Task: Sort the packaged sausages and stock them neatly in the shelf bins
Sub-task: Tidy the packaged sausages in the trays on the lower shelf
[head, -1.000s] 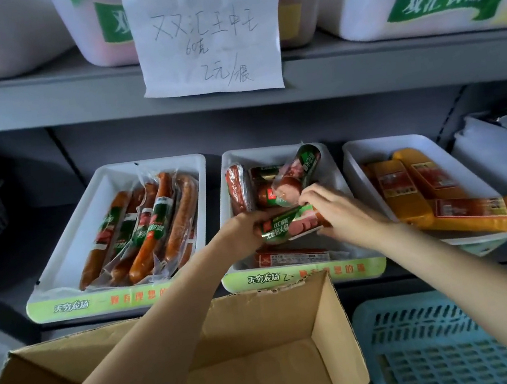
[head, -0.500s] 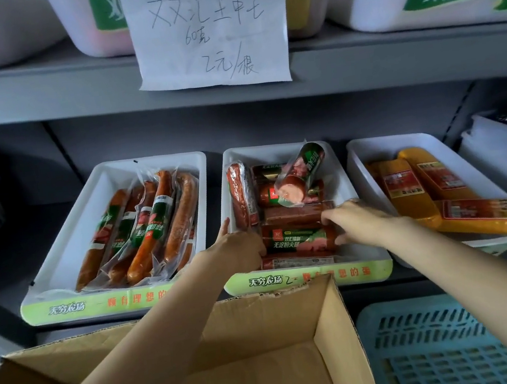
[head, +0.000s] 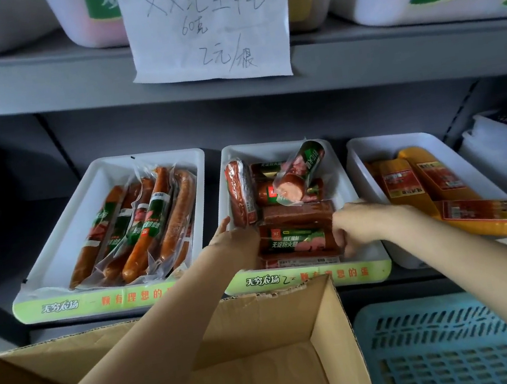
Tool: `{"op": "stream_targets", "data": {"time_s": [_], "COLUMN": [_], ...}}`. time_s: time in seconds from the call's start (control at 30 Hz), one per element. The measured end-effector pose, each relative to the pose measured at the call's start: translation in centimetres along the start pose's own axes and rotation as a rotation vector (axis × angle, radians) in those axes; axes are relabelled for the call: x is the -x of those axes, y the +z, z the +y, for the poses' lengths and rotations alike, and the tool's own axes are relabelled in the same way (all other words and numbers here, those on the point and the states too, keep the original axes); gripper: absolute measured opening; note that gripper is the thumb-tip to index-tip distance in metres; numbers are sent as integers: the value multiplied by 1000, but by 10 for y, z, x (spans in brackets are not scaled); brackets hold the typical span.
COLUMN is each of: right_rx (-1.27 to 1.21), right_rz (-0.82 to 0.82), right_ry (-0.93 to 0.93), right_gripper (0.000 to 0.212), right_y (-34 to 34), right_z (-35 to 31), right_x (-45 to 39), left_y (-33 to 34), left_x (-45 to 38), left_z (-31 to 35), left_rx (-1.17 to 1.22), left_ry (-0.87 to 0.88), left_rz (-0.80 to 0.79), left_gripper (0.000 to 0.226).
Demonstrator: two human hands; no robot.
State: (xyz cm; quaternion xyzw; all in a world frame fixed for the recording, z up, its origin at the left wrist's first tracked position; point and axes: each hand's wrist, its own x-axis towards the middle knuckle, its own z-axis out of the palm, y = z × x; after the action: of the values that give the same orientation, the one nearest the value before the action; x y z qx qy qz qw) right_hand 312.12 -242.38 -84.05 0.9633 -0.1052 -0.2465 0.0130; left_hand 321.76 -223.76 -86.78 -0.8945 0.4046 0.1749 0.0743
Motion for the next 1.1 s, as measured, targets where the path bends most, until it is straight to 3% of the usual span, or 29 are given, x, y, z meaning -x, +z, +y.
{"op": "stream_targets", "data": {"time_s": [0.17, 0.27, 0.33, 0.43, 0.53, 0.67, 0.77, 0.9, 0.97, 1.1], "right_rx": [32, -63, -253, -812, -1216, -1418, -1675, -1613, -1590, -1645], "right_rz": [13, 111, 200, 373, 436, 330, 155, -140, -223, -271], "right_ry": [-25, -22, 10, 55, 125, 48, -11, -119, -237, -303], "right_gripper": [10, 11, 13, 19, 16, 5, 26, 45, 52, 35], "right_y": [8, 6, 0, -12, -22, -24, -22, -25, -27, -31], "right_z": [-3, 12, 23, 28, 24, 20, 13, -8, -17, -26], "right_x": [0, 7, 15, 25, 27, 36, 41, 44, 44, 43], "left_y": [-1, -8, -16, -31, -44, -41, -36, -49, -56, -63], "left_x": [-8, -13, -12, -3, 13, 26, 30, 34, 35, 35], "left_z": [-2, -5, -10, -13, -13, -20, -23, -10, -5, -11], "left_rx": [-53, 93, 448, 1150, 1405, 1449, 1496, 1609, 1547, 1496], "left_ry": [-41, -78, -139, -173, -134, -98, -64, 99, 143, 147], "left_rz": [96, 118, 176, 256, 254, 277, 427, 550, 573, 583], "left_gripper": [31, 34, 36, 33, 6, 16, 19, 22, 23, 23]}}
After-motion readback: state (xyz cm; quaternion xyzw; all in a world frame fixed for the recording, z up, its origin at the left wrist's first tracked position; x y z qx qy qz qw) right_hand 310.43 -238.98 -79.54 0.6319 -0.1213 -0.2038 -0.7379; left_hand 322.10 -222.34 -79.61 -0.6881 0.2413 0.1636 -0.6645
